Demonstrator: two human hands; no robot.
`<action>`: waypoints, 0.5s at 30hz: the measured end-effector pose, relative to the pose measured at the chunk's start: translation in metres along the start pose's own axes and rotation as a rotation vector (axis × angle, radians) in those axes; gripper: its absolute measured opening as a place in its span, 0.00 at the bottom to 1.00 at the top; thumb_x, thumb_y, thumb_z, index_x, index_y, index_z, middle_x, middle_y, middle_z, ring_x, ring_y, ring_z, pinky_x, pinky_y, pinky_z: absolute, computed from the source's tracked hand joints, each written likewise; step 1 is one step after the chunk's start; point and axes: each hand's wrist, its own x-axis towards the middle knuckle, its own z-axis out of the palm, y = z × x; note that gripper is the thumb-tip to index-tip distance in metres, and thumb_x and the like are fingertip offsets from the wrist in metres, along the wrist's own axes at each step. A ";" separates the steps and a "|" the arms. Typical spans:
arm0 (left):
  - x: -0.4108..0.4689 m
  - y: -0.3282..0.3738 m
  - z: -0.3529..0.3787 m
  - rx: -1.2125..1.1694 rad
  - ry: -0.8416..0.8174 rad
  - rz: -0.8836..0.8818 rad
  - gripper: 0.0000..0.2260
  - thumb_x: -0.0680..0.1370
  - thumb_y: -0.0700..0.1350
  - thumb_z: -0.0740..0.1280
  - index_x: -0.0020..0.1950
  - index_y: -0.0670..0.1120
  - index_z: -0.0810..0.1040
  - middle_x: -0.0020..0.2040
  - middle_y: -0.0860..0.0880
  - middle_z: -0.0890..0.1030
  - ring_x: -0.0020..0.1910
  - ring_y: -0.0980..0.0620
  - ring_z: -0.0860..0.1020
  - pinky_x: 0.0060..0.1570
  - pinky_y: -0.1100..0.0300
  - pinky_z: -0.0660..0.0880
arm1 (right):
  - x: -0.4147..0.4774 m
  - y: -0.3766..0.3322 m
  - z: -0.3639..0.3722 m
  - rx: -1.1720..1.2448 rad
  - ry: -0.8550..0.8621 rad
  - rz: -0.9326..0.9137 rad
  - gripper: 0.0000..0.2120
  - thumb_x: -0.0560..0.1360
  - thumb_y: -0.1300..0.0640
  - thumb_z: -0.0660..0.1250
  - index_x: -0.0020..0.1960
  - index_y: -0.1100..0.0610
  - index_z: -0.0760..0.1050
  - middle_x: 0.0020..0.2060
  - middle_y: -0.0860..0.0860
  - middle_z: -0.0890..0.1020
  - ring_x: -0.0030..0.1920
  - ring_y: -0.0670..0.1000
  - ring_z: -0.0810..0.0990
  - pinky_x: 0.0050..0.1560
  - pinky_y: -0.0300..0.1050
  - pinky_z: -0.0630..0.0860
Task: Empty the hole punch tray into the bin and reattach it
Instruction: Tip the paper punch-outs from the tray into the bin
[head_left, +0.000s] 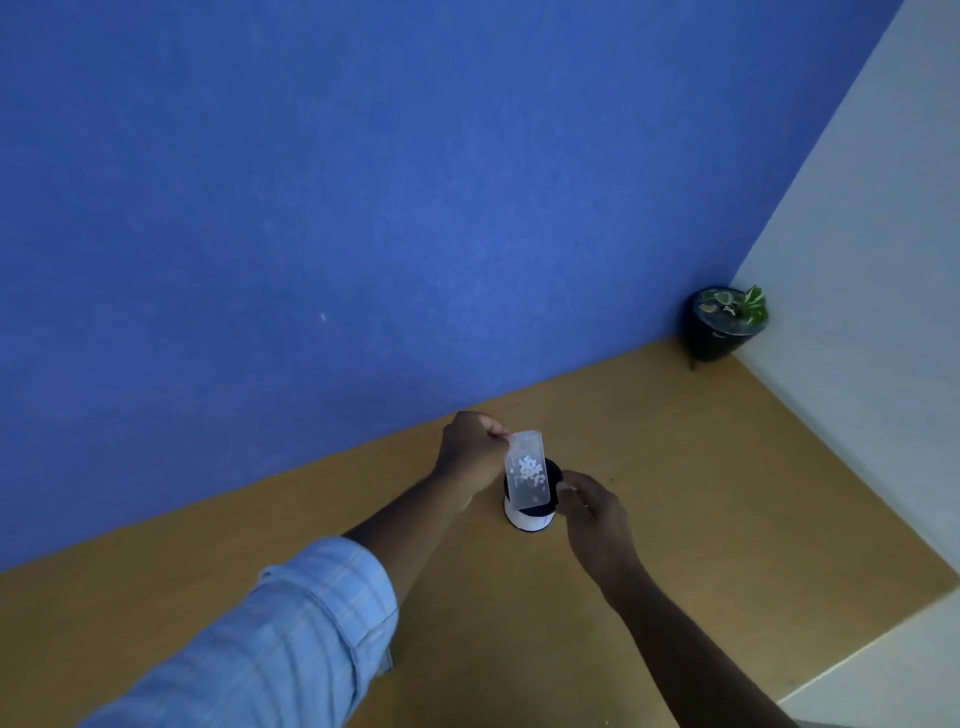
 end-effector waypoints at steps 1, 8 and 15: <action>0.002 0.000 0.002 0.012 0.000 0.010 0.04 0.80 0.41 0.71 0.47 0.45 0.85 0.47 0.42 0.88 0.49 0.41 0.88 0.46 0.52 0.84 | 0.001 0.000 -0.001 -0.013 -0.014 0.005 0.13 0.83 0.58 0.63 0.63 0.54 0.83 0.46 0.53 0.89 0.48 0.54 0.86 0.49 0.51 0.80; 0.010 -0.003 0.013 0.120 0.017 0.123 0.06 0.81 0.41 0.71 0.53 0.42 0.87 0.53 0.44 0.88 0.50 0.47 0.87 0.55 0.49 0.85 | 0.010 0.009 0.001 -0.058 -0.097 0.007 0.22 0.75 0.54 0.61 0.67 0.46 0.80 0.35 0.60 0.84 0.34 0.52 0.77 0.37 0.46 0.72; 0.007 -0.008 0.016 0.256 0.032 0.288 0.07 0.81 0.41 0.70 0.54 0.42 0.88 0.52 0.47 0.89 0.51 0.52 0.85 0.49 0.61 0.78 | 0.018 0.016 0.003 -0.081 -0.127 -0.021 0.19 0.72 0.54 0.60 0.61 0.45 0.78 0.35 0.62 0.81 0.32 0.50 0.74 0.35 0.46 0.70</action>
